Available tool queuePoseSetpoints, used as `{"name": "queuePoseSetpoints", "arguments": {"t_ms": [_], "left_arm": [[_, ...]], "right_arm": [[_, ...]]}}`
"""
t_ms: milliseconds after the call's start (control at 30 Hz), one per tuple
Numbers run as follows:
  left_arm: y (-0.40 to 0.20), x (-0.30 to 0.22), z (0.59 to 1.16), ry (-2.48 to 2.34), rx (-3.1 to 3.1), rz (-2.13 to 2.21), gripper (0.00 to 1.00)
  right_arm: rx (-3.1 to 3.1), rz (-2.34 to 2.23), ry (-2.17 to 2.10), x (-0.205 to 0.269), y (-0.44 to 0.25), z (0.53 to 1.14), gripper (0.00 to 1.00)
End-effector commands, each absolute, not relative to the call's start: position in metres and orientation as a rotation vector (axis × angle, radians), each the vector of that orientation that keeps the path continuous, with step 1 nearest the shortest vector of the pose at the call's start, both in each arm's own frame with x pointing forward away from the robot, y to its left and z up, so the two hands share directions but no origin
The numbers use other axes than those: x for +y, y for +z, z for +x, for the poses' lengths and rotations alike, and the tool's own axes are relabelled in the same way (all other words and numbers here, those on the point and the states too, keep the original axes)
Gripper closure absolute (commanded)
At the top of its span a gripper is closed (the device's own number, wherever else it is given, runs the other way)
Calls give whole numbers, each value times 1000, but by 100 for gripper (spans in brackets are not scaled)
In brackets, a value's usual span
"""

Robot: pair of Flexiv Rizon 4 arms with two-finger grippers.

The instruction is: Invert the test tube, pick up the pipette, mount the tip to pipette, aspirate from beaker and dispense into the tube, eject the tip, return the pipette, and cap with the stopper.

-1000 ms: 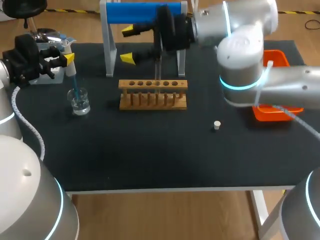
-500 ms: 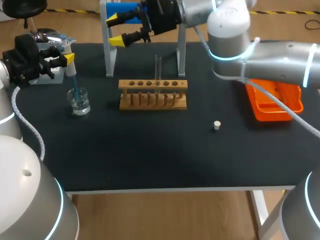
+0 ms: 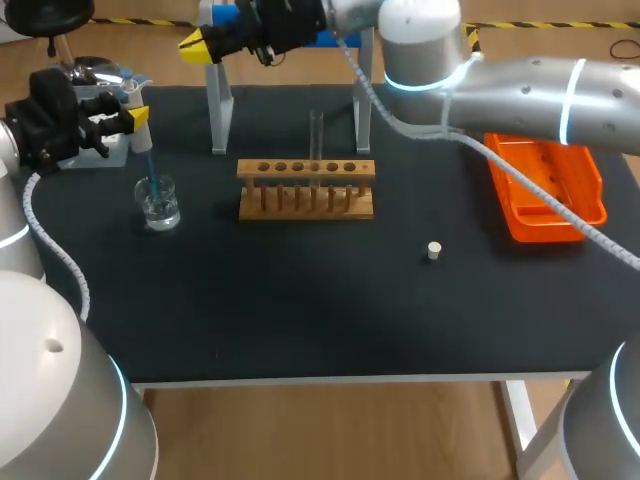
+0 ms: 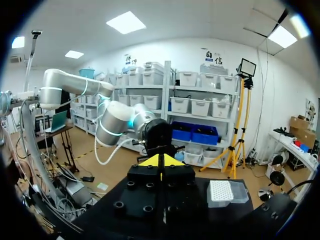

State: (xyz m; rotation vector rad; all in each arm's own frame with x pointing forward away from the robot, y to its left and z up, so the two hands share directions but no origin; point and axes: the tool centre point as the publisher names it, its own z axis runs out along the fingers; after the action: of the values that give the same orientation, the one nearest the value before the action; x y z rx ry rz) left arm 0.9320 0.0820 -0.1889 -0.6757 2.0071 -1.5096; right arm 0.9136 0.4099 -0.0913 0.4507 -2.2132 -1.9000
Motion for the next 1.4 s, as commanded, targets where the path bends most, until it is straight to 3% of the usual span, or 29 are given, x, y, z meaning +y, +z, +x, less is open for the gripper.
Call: {"name": "queuePoseSetpoints", "arguments": {"t_ms": [33,1400], "left_arm": [[-189,82,932,-1509,2004,-676,100],[-189,82,932,-1509,2004,-676,100]], "right_arm": [[-2072,584,-1816,423,-92,921,100],[-1902,579,-1950,491,-100,919,100]]}}
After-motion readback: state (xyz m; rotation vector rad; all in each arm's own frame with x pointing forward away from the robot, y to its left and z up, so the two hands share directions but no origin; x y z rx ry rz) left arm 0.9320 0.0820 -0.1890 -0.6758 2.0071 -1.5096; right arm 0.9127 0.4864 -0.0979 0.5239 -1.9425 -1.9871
